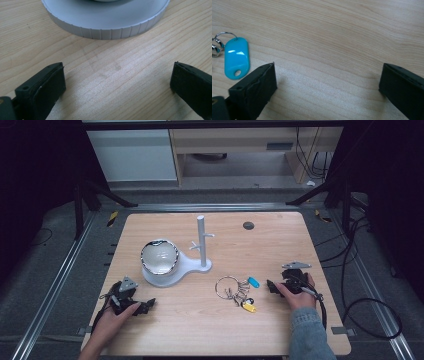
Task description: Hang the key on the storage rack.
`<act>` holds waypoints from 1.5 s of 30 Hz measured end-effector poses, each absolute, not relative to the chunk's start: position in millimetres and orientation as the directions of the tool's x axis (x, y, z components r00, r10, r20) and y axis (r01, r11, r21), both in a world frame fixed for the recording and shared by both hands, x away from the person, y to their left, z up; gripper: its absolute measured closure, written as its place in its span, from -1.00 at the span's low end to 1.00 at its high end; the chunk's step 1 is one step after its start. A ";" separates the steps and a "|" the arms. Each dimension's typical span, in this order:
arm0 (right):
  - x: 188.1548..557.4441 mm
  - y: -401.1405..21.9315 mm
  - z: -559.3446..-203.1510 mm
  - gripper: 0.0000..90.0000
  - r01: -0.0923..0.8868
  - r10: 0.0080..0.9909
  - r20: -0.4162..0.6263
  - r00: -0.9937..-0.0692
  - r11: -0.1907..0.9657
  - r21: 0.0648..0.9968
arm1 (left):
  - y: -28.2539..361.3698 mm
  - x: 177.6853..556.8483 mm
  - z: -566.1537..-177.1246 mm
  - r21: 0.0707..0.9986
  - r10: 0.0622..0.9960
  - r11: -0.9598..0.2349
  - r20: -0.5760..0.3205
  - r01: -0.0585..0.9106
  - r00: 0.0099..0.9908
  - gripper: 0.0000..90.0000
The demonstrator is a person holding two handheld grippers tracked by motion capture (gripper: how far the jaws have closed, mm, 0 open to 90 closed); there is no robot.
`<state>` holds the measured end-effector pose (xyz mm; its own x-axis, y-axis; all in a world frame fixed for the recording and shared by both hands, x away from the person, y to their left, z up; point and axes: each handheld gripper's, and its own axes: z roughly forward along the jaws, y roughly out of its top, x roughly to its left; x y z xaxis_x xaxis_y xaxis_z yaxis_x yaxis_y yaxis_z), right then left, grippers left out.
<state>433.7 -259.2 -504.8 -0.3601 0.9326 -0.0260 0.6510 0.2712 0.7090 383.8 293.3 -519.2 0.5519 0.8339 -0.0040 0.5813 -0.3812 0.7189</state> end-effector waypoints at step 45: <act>463.1 -204.1 -422.2 0.25 0.552 0.612 -0.078 -0.787 0.754 0.355 | 293.0 383.5 -519.2 0.719 0.836 -0.379 -0.004 0.583 0.548 -1.00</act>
<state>463.1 -204.1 -422.2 -0.7868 0.6123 -0.0780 0.5520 0.7544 0.3552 383.5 293.0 -519.2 0.5484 0.8362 -0.0042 0.5828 -0.3785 0.7191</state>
